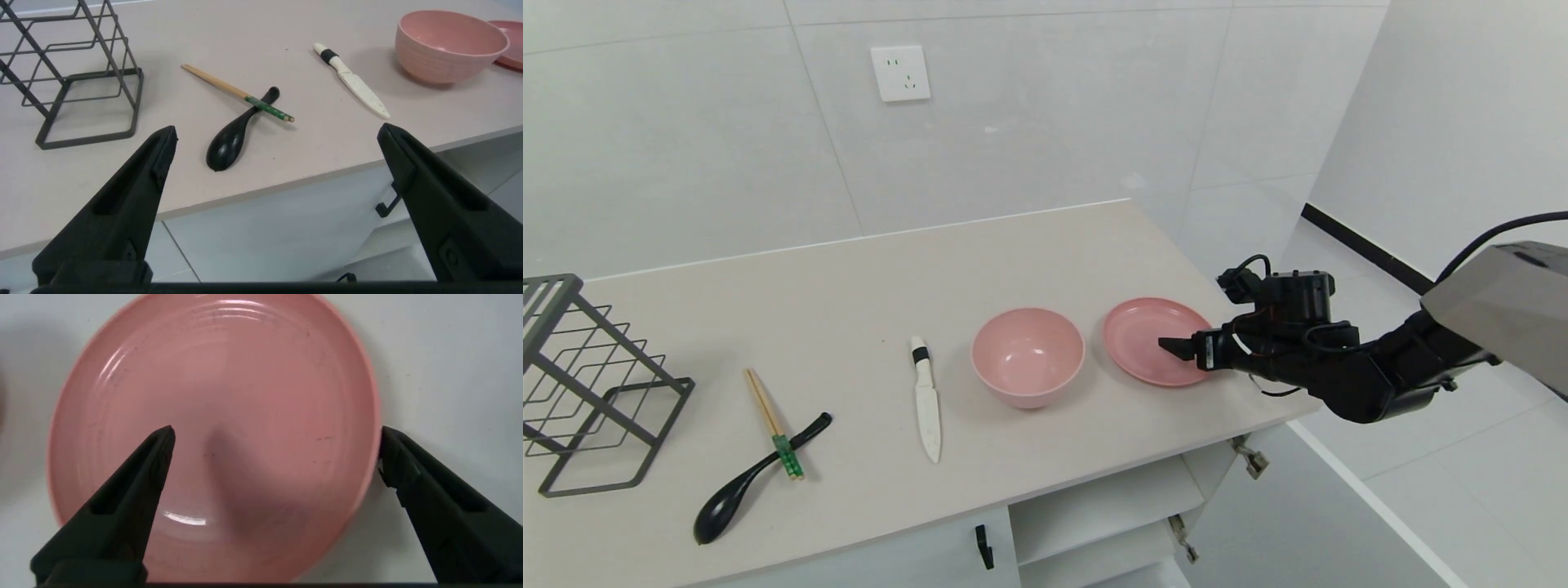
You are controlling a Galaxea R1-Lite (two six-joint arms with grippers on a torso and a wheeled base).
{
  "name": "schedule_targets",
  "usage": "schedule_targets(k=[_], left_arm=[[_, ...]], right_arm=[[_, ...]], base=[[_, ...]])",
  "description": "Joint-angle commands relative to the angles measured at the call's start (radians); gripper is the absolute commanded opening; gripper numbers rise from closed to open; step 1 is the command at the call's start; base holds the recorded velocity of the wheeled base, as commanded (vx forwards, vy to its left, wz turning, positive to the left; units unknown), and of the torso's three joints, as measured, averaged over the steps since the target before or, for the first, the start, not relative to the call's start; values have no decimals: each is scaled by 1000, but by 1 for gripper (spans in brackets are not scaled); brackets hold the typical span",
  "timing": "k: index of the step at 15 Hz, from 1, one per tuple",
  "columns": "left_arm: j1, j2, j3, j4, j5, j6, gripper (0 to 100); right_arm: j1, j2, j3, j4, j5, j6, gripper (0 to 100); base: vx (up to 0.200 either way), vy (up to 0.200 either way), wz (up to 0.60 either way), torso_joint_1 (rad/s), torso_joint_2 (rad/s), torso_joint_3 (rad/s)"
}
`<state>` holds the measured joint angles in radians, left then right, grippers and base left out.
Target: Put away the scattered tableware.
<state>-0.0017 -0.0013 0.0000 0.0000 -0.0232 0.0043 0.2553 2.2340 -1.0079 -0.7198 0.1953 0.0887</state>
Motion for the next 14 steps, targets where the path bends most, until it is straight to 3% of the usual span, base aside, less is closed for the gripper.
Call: schedule_targets(k=[1,6,7,14], left_arm=[[0,1,0,0,0,0,100],[0,1,0,0,0,0,100],[0,1,0,0,0,0,100],[0,1,0,0,0,0,100]], right_arm=[[5,4,-9,-6,1,0,100],[7,27,-8,-17,1,-1,100],[19,35,-11,-17,3,-1,0],[-30,75,-31,-15,-39,-6,0]], base=[[0,0,0,0,0,0],[0,0,0,0,0,0],[0,0,0,0,0,0],[0,0,0,0,0,0]])
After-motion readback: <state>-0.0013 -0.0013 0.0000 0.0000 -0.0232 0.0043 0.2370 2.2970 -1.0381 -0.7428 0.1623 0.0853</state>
